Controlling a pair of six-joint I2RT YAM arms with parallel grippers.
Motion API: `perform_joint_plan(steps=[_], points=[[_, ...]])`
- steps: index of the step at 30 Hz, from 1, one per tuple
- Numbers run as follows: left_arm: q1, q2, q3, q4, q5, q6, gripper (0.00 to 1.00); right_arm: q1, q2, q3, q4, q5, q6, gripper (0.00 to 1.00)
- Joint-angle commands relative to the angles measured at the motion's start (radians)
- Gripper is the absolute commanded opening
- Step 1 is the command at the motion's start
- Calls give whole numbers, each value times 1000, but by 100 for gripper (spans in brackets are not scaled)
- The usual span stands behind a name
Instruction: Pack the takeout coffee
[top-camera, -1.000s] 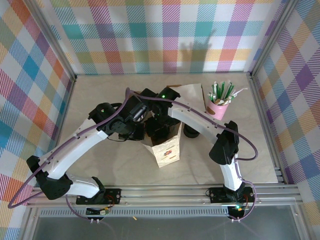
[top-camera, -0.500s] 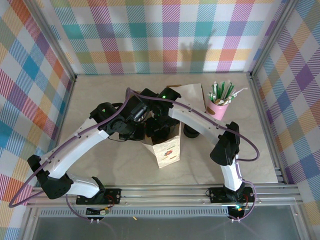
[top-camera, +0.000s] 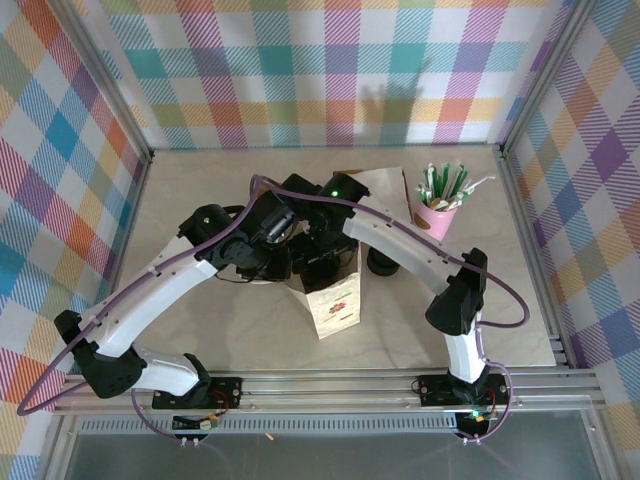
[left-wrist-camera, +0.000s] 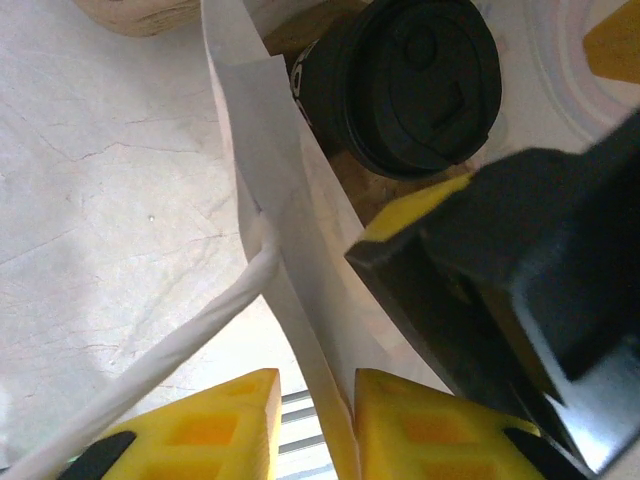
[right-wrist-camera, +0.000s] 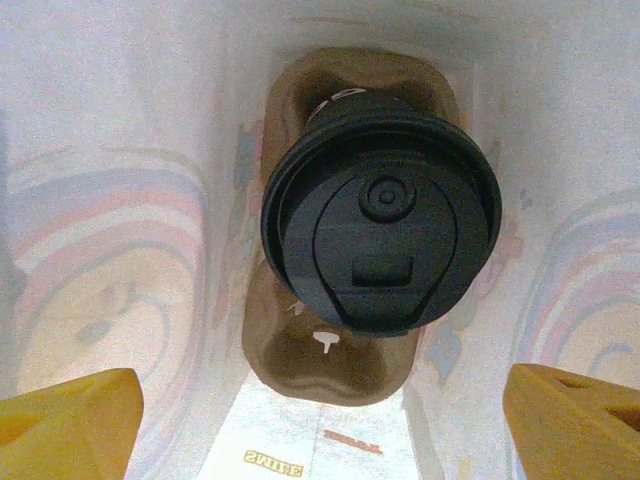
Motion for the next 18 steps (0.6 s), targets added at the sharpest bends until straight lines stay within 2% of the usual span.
perform_joint_plan(steps=[1, 5, 13, 18], points=[[-1, 0, 28, -32, -18, -6, 29, 13, -32, 31, -37, -13, 22, 92], [-1, -1, 38, -41, -30, -5, 36, 16, -28, 41, -39, -15, 23, 91], [4, 5, 63, -44, -34, 4, 48, 19, -22, 71, -50, -19, 27, 82], [11, 12, 91, -32, -11, 8, 50, 27, -23, 88, -68, -9, 37, 79]])
